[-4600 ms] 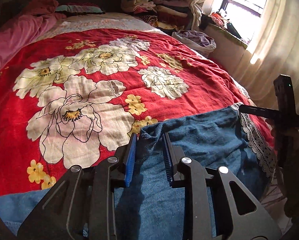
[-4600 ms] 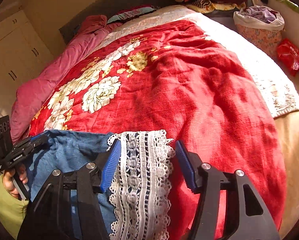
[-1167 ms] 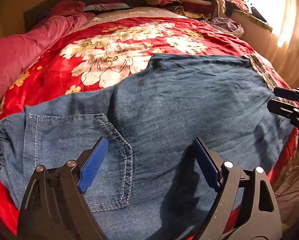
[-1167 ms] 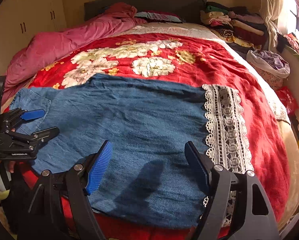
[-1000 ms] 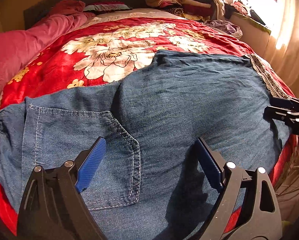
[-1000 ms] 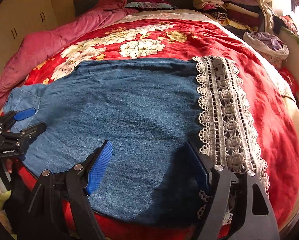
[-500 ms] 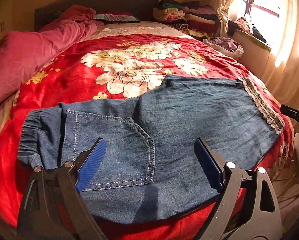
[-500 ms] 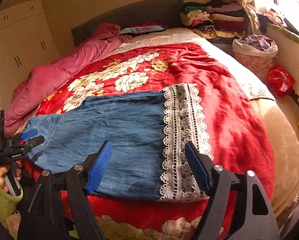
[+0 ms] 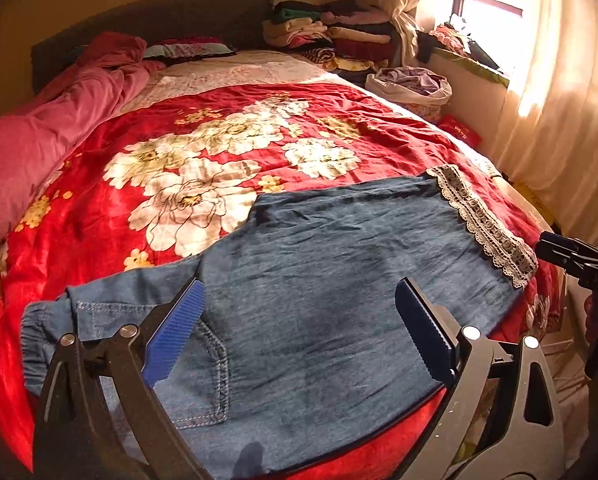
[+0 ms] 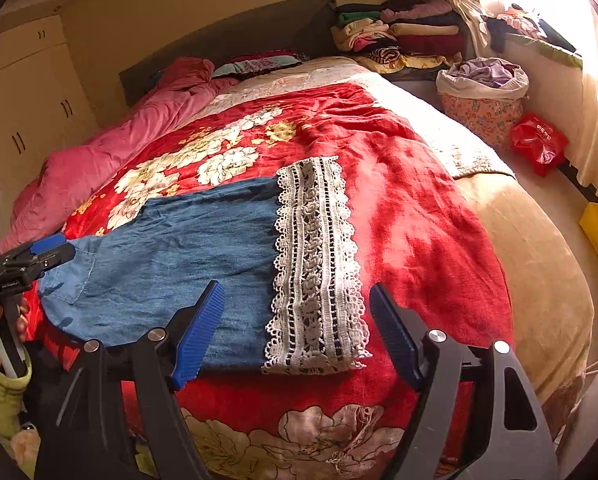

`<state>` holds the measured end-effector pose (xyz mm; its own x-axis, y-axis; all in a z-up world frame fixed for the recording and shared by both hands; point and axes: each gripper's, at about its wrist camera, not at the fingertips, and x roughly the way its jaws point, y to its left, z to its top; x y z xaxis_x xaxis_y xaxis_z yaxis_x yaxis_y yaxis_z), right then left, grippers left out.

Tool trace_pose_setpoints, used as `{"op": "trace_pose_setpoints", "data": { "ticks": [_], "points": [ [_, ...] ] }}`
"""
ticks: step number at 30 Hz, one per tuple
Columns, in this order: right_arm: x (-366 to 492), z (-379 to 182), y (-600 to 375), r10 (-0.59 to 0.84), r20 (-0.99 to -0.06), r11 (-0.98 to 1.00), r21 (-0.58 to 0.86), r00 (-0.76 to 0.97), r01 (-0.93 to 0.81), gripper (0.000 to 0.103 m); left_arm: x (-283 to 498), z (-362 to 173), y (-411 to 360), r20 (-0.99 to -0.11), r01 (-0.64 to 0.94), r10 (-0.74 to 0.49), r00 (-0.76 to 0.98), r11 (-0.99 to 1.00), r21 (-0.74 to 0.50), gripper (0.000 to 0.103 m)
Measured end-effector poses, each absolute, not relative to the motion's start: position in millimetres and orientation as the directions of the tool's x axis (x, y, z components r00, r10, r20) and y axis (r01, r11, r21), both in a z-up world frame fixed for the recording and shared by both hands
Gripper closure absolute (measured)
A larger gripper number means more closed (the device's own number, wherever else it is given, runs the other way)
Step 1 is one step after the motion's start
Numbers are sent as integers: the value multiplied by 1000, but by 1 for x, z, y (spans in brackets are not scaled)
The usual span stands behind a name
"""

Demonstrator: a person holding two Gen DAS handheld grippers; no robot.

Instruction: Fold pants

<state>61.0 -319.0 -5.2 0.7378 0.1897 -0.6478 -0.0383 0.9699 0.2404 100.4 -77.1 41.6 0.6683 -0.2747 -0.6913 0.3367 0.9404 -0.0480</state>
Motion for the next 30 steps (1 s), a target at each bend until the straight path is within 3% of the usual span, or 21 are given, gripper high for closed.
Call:
{"op": "trace_pose_setpoints", "data": {
  "ticks": [22, 25, 30],
  "points": [
    [67, -36, -324, 255, -653, 942, 336, 713, -29, 29, 226, 32, -226, -780, 622, -385, 494, 783, 8, 13],
    [69, -38, -324, 257, -651, 939, 342, 714, -26, 29, 236, 29, -239, -783, 640, -396, 480, 769, 3, 19],
    [78, -44, -325, 266, -649, 932, 363, 712, -18, 28, 253, 10, -258, -809, 666, -454, 374, 738, -107, 36]
  ]
}}
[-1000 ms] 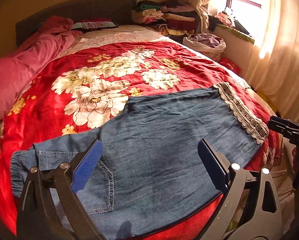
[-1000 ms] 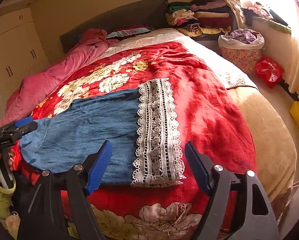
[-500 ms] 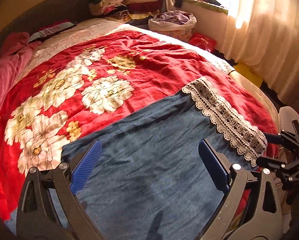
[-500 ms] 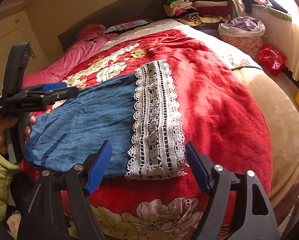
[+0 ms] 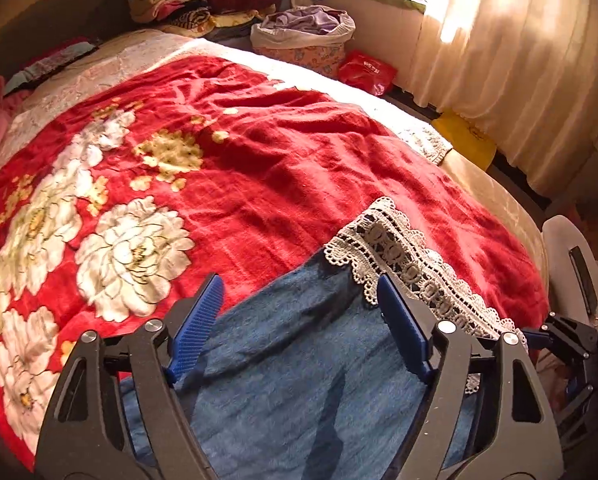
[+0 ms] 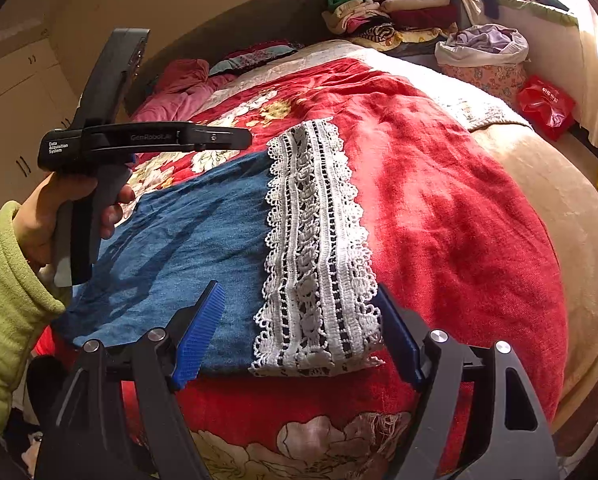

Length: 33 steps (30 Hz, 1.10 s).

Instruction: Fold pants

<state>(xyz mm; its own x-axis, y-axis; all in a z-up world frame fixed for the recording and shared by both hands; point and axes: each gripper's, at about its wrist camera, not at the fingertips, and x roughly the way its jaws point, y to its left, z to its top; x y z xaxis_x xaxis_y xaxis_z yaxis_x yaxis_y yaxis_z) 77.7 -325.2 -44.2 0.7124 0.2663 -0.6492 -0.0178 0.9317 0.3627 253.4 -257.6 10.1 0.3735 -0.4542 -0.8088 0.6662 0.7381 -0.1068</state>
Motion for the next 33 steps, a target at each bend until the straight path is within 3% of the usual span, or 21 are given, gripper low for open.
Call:
{"op": "trace_pose_setpoints", "data": {
  "ticks": [5, 9, 15, 19, 24, 28, 29, 33],
  "points": [
    [80, -55, -323, 253, -657, 938, 345, 710, -15, 28, 263, -14, -272, -832, 689, -485, 269, 701, -186, 47],
    [79, -55, -318, 216, -665, 959, 283, 715, -27, 40, 258, -24, -282, -858, 742, -444, 259, 660, -118, 52],
    [82, -55, -320, 239, -650, 951, 308, 721, -38, 41, 252, -22, -289, -862, 794, -425, 276, 606, -45, 54],
    [88, -55, -317, 254, -642, 948, 312, 724, -56, 49, 248, -29, -291, -852, 794, -424, 308, 608, -15, 55],
    [93, -60, -313, 247, -656, 955, 292, 713, -62, 53, 242, -27, -291, -841, 776, -430, 328, 631, -20, 73],
    [95, -52, -311, 254, -656, 957, 277, 710, -86, 74, 241, -25, -287, -828, 769, -443, 344, 639, -22, 82],
    [95, -50, -308, 251, -658, 960, 264, 710, -94, 75, 242, -24, -284, -822, 760, -448, 350, 649, -30, 90],
    [96, -40, -302, 293, -640, 947, 295, 710, -125, 77, 241, -17, -270, -797, 741, -503, 335, 662, -107, 96]
  ]
}}
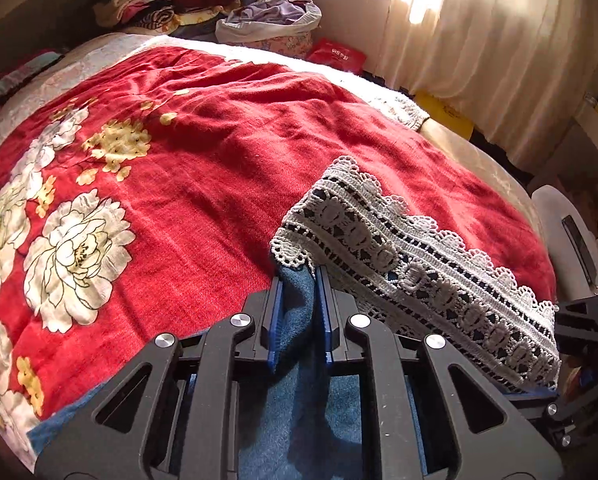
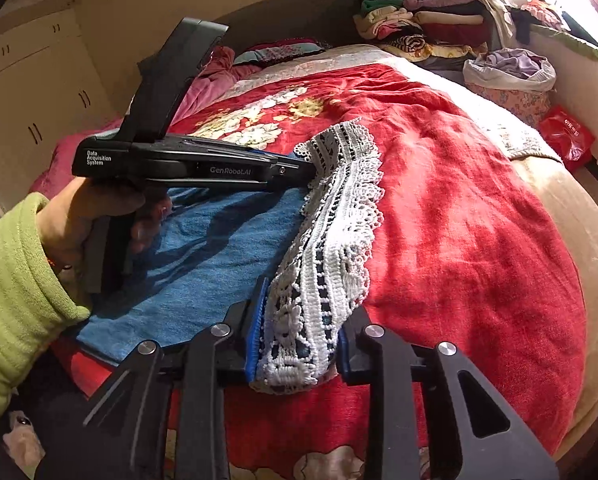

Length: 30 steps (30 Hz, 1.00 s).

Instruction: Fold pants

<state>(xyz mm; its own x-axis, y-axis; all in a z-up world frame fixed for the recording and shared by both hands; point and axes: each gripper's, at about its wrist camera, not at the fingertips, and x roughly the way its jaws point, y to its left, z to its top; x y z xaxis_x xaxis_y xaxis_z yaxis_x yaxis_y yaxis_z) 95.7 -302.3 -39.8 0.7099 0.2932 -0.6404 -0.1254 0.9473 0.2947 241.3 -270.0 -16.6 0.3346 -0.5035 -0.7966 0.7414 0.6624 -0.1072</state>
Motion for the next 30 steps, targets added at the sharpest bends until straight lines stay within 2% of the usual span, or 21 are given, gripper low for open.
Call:
{"op": "trace_pose_setpoints", "data": {
  "ticks": [9, 15, 19, 25, 27, 30],
  "points": [
    [92, 3, -258, 373, -577, 927, 262, 727, -268, 77, 232, 20, -209, -681, 693, -638, 361, 672, -262, 96],
    [97, 24, -206, 452, -554, 890, 226, 699, -396, 77, 227, 35, -150, -637, 641, -645, 422, 709, -294, 96],
    [105, 22, -168, 477, -582, 870, 201, 659, -451, 77, 224, 28, -110, -641, 583, -617, 457, 752, -308, 94],
    [114, -6, -114, 466, -671, 849, 157, 576, -504, 77, 216, 6, -37, -655, 373, -547, 522, 836, -402, 75],
    [113, -14, -101, 462, -689, 843, 144, 559, -519, 77, 208, 3, -8, -635, 301, -545, 548, 836, -458, 62],
    [107, -21, -80, 431, -709, 835, 79, 558, -544, 75, 193, -5, 31, -592, 199, -555, 584, 805, -559, 59]
  ]
}}
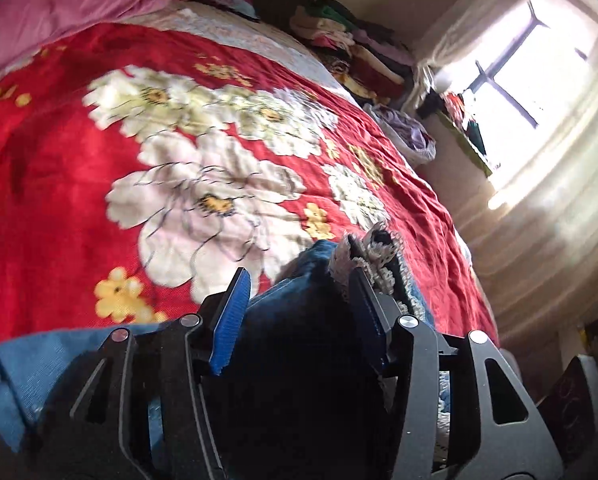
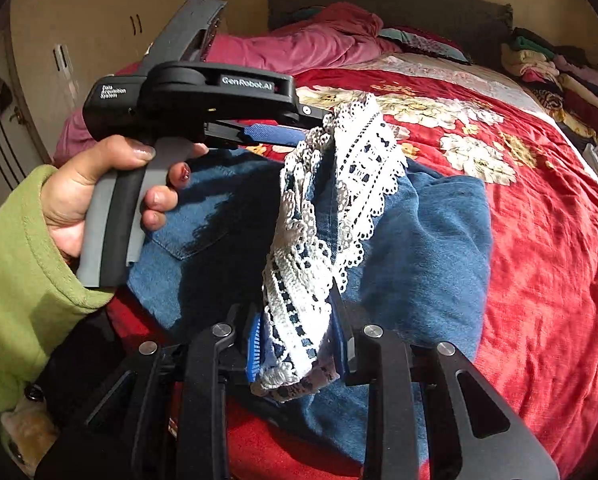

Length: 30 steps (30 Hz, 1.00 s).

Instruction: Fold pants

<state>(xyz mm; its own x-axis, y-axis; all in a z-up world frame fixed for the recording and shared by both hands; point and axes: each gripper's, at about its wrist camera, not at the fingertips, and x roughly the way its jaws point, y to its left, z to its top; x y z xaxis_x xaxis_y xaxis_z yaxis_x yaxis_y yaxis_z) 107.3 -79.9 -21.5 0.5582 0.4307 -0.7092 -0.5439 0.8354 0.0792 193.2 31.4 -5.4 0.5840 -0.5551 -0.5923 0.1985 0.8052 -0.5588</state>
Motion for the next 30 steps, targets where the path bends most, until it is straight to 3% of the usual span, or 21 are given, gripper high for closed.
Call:
{"op": "trace_pose_setpoints", "data": {
  "ticks": [4, 7, 9, 30],
  "points": [
    [96, -27, -57, 407, -716, 815, 5, 567, -579, 71, 178, -9, 56, -529, 168, -594, 607, 746, -644, 54],
    [83, -25, -44, 424, -699, 790, -26, 577, -612, 57, 175, -11, 55, -524, 173, -609, 596, 734, -656, 51],
    [74, -20, -42, 446, -678, 768, -45, 584, -639, 53, 175, -15, 48, -532, 179, -613, 584, 736, -653, 50],
    [62, -39, -26, 374, -708, 773, -119, 599, -623, 54, 196, -26, 9, -615, 197, -607, 503, 773, -602, 43]
  ]
}}
